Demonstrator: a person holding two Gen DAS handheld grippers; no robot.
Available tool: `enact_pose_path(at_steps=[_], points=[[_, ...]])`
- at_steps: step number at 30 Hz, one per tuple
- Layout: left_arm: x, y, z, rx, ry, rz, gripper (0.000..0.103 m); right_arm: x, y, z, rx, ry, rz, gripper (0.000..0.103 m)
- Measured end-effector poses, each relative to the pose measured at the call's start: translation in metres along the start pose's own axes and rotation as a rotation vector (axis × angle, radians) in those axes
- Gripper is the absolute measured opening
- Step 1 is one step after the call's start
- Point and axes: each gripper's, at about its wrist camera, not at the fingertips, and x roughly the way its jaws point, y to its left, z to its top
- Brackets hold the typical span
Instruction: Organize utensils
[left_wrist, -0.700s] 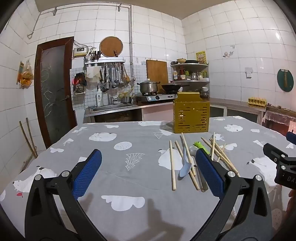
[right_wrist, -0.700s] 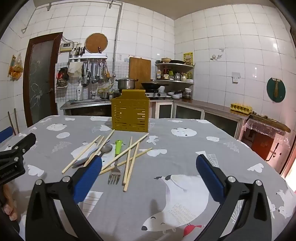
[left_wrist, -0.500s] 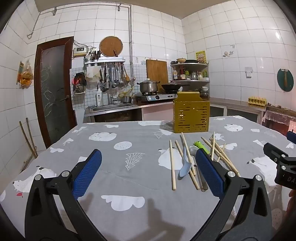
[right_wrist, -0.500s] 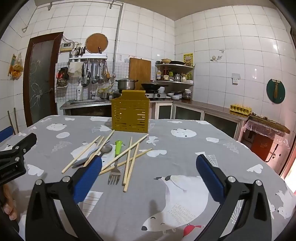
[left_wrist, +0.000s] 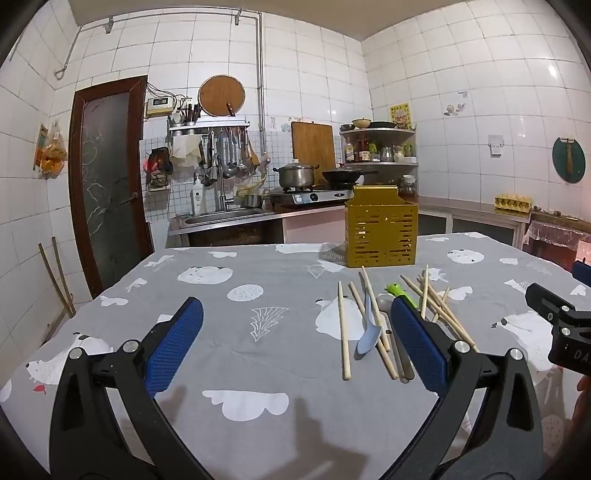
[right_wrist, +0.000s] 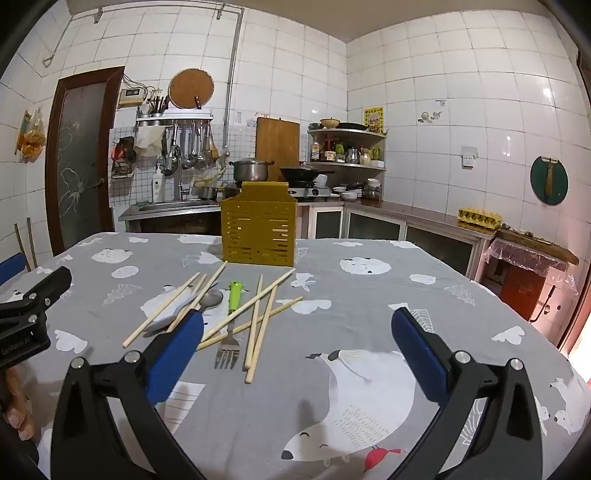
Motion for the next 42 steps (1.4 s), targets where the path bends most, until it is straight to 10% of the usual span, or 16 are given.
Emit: enact_pose_path(at_steps=[42], points=[[-0.004, -0.0019, 0.0005, 0.004, -0.01, 0.001, 0.098, -0.0048, -0.0035, -0.0002, 0.006, -0.012, -0.004, 0.099]])
